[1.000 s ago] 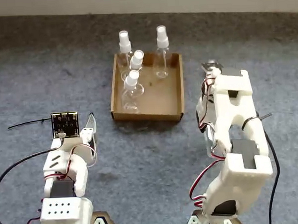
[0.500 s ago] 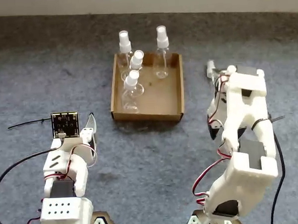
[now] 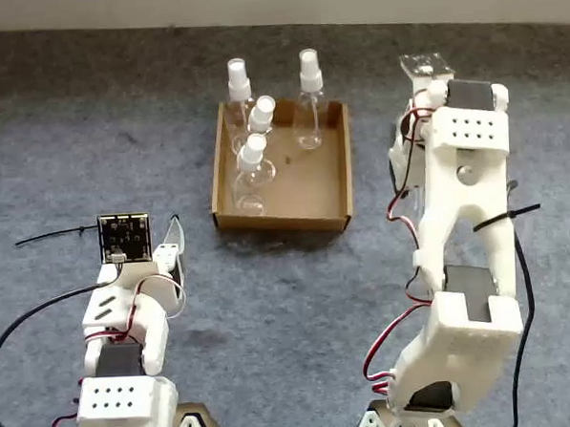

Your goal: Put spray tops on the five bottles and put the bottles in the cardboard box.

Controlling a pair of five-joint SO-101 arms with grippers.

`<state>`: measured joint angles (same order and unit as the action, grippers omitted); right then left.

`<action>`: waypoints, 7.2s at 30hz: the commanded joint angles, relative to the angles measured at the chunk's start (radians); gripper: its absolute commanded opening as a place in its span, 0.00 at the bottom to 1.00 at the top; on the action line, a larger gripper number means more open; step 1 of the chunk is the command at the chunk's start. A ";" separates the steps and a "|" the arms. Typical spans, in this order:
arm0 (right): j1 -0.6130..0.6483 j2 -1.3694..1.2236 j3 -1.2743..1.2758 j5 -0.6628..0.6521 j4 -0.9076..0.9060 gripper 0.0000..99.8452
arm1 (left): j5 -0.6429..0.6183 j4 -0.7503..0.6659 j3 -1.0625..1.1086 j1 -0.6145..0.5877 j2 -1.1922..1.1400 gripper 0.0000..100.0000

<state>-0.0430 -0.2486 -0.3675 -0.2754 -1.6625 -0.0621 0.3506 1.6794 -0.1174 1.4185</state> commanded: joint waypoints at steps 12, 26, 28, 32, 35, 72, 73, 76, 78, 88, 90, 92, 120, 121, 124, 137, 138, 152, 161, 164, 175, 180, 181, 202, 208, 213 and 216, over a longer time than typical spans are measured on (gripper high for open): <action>0.008 -0.087 0.028 0.014 0.559 0.20 | 0.006 0.003 0.025 -0.015 0.008 0.15; -0.045 0.101 0.033 -0.048 0.051 0.01 | 0.006 0.003 0.025 -0.015 0.008 0.15; -0.039 0.113 0.035 -0.104 -0.030 0.01 | 0.006 0.003 0.025 -0.015 0.008 0.15; -0.056 0.061 0.156 -0.133 0.038 0.01 | 0.006 0.003 0.025 -0.016 0.008 0.15; -0.058 0.035 0.280 -0.144 0.157 0.03 | 0.006 0.005 0.025 -0.016 0.008 0.15; 0.039 -0.567 -0.349 0.084 0.776 0.38 | 0.006 0.038 0.025 -0.015 0.016 0.15; 0.033 -0.610 -0.387 0.084 0.776 0.38 | 0.006 0.038 0.025 -0.015 0.016 0.15; 0.016 -0.728 -0.492 0.084 0.774 0.38 | 0.006 0.038 0.025 -0.015 0.015 0.15; 0.008 -0.789 -0.545 0.084 0.773 0.38 | 0.006 0.038 0.025 -0.015 0.013 0.15; -0.065 -0.895 -0.831 0.084 0.464 0.01 | 0.006 0.038 0.025 -0.015 0.013 0.15; -0.087 -0.894 -0.909 0.084 0.375 0.00 | 0.006 0.038 0.025 -0.015 0.013 0.15; -0.105 -0.894 -1.027 0.081 0.263 0.00 | 0.006 0.038 0.025 -0.015 0.015 0.15; 0.604 0.834 0.759 -0.028 0.110 0.00 | 0.006 0.040 0.025 -0.021 0.016 0.15; 0.647 0.831 0.828 -0.002 0.145 0.00 | 0.006 0.040 0.025 -0.021 0.015 0.15; 0.751 0.786 0.944 0.040 0.259 0.00 | 0.006 0.040 0.025 -0.022 0.016 0.15; 0.875 0.390 0.917 0.086 0.562 0.21 | 0.006 0.040 0.025 -0.021 0.016 0.15; 0.885 0.372 0.901 0.086 0.562 0.22 | 0.006 0.040 0.025 -0.021 0.016 0.15; 0.483 0.562 0.604 0.137 0.127 0.27 | 0.006 0.040 0.025 -0.022 0.016 0.15; -0.016 0.390 0.562 -0.054 0.162 0.33 | 0.006 0.040 0.025 -0.021 0.016 0.15; -0.051 0.277 0.544 -0.057 0.222 0.33 | 0.006 0.040 0.025 -0.022 0.016 0.15; -0.058 -0.133 0.354 -0.077 0.257 0.32 | 0.006 0.040 0.025 -0.019 0.010 0.15; -0.050 -0.137 0.292 -0.080 0.249 0.29 | 0.006 0.040 0.025 -0.019 0.010 0.15; -0.045 -0.140 0.291 -0.080 0.249 0.26 | 0.006 0.040 0.025 -0.019 0.010 0.15; -0.047 -0.137 0.160 -0.083 0.122 0.26 | 0.006 0.057 0.025 -0.018 0.016 0.15; -0.042 -0.142 0.119 -0.083 0.108 0.26 | 0.006 0.060 0.025 -0.018 0.016 0.15; -0.042 -0.143 0.119 -0.084 0.157 0.26 | 0.006 0.060 0.025 -0.018 0.016 0.15; -0.041 -0.143 0.119 -0.083 0.203 0.26 | 0.006 0.061 0.025 -0.018 0.016 0.15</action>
<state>-0.0875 -0.4005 -0.1987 -0.3475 -1.4983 -0.0621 0.4058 1.6794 -0.1266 1.4185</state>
